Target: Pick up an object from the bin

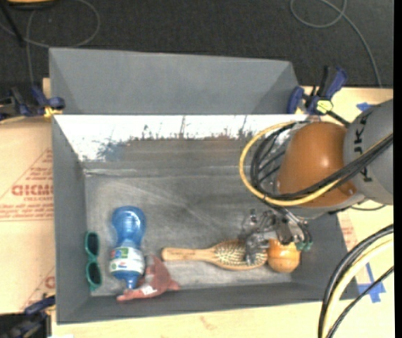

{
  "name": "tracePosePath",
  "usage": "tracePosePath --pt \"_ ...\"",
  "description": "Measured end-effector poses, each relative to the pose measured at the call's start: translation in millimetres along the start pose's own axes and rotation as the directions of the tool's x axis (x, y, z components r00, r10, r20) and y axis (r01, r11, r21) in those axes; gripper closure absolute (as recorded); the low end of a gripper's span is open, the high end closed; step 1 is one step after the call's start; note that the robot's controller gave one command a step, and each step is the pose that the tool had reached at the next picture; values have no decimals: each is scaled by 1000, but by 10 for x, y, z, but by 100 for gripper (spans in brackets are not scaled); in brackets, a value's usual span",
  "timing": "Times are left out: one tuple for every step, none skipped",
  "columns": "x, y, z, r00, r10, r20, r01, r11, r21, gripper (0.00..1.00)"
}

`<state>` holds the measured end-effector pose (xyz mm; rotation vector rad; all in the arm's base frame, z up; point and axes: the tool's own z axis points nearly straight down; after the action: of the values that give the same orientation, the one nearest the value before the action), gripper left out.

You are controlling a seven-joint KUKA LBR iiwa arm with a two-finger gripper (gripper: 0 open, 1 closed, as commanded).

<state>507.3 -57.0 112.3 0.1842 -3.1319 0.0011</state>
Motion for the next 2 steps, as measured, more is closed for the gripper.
tracePosePath --pt "-15 -10 -552 1000 2 5 -2 1000 1 100" --pt "-21 -8 -669 1000 3 13 -3 1000 3 100"
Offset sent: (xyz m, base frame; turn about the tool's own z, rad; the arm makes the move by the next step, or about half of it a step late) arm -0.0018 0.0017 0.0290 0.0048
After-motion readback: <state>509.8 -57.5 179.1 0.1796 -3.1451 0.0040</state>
